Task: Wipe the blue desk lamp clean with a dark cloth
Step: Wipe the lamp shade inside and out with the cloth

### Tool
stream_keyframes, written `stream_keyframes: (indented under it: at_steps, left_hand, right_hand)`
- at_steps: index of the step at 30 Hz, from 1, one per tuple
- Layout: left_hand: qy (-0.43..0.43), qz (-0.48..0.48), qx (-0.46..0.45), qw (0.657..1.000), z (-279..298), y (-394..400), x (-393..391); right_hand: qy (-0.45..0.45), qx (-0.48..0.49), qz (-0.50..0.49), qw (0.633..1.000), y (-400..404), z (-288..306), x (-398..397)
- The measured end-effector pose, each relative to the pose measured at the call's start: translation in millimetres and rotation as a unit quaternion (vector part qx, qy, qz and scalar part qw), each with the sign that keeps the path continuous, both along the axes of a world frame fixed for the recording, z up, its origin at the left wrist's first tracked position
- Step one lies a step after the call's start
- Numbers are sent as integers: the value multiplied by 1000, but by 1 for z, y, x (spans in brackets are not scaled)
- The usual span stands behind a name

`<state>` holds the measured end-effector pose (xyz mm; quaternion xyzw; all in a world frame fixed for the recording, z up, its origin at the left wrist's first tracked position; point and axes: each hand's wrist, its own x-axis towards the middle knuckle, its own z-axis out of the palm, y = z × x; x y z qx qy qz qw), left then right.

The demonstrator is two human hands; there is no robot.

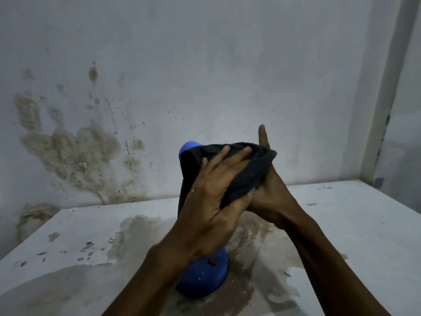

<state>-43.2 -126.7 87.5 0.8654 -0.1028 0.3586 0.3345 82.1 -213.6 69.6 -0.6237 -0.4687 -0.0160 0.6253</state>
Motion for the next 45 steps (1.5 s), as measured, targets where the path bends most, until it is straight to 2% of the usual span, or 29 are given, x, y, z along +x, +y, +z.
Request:
stream_keyframes:
  at_steps: [3,7,11,14,16,18,21,24,26,29,32,34,36,40,43,45]
  left_hand:
    - [-10,43,73,996,4,14,5]
    - [-24,179,132,975,22,47,23]
    - [-2,257,110,960,32,57,37]
    - [16,211,46,976,27,35,29]
    - [41,100,-4,994,22,14,16]
    - [43,7,6,999,16,1,7]
    - [21,-18,61,998,16,3,7]
    - [-2,39,108,993,28,16,18]
    - [5,124,159,979,41,24,28]
    - [111,265,196,938,62,34,45]
    - [200,322,185,907,77,42,62]
    - [222,306,165,911,80,37,66]
    - [209,259,158,930,75,26,60]
    - [114,136,111,978,44,5,32]
    - [44,107,121,986,35,12,27]
    - [62,124,147,979,44,16,34]
  right_hand:
    - [18,-4,23,1000,-5,-2,0]
    - [25,-51,-48,997,-7,1,-10]
    - [17,-69,-69,995,-8,5,-9]
    - [23,-69,-58,996,-5,8,-5]
    - [11,-77,-35,996,-5,7,0]
    - [-11,-76,-4,997,-6,8,2]
    - [-6,-70,34,997,-6,9,0]
    - [73,-47,45,995,-9,9,-4]
    - [50,-61,0,997,-10,10,-9]
    - [18,-80,-54,995,-8,7,-11]
    - [13,-72,-65,995,-3,9,-6]
    - [13,-79,-56,995,-3,10,-4]
    - [15,-79,-44,996,-2,11,1]
    - [-19,-82,-3,996,3,12,10]
    - [-21,-73,13,997,3,14,4]
    - [-13,-67,-11,998,0,14,-3]
